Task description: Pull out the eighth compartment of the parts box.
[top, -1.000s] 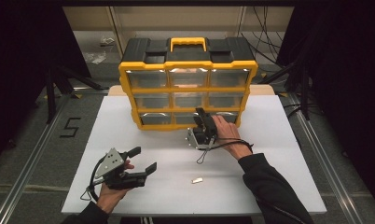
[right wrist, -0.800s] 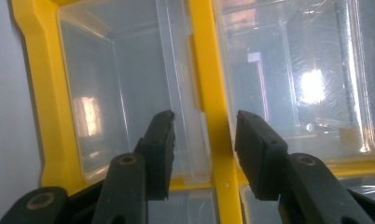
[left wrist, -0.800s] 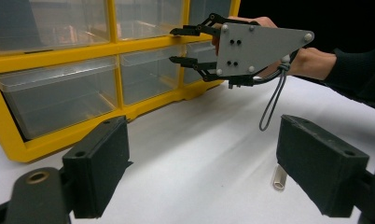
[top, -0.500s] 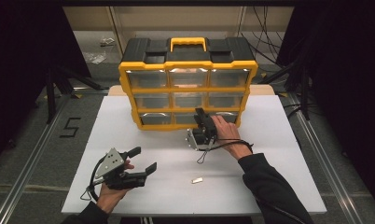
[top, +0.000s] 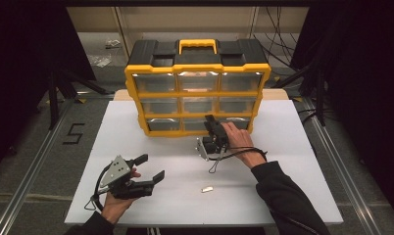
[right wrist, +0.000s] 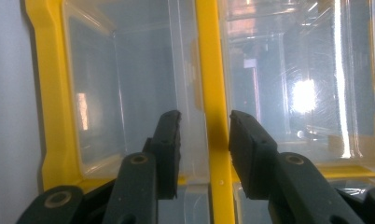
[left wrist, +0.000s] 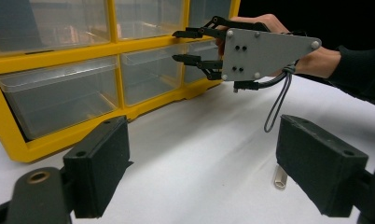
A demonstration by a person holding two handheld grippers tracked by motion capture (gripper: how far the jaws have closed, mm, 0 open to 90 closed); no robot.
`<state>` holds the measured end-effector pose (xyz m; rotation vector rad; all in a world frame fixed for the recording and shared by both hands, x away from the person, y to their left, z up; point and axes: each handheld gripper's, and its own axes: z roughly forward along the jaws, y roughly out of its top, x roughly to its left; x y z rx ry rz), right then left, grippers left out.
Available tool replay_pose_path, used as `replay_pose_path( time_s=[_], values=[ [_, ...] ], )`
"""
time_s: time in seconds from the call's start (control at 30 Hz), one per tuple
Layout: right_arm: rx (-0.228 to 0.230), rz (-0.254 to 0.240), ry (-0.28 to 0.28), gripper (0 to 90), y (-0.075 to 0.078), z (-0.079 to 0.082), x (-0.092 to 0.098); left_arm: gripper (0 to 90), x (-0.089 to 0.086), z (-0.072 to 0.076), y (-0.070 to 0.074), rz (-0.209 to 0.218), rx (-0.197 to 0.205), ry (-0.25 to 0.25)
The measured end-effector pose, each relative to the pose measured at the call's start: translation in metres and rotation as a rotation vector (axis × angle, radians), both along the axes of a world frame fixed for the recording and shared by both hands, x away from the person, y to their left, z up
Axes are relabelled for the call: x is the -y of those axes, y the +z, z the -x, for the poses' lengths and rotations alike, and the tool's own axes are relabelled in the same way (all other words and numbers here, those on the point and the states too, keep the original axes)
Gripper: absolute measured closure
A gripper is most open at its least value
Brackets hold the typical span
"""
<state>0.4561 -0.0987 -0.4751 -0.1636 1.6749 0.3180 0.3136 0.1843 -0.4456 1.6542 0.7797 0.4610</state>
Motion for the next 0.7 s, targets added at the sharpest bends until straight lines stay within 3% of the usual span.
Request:
replay_pose_path(
  time_s=[0.33, 0.7],
  values=[
    [-0.038, 0.006, -0.002, 75.7, -0.0007, 0.0027, 0.0, 17.1, 0.0, 0.0001, 0.0001, 0.004, 0.001, -0.004],
    [-0.028, 0.03, 0.013, 76.7, -0.0007, 0.0093, -0.0008, 17.5, 0.0004, 0.0, -0.0001, 0.002, 0.0, -0.004]
  ],
)
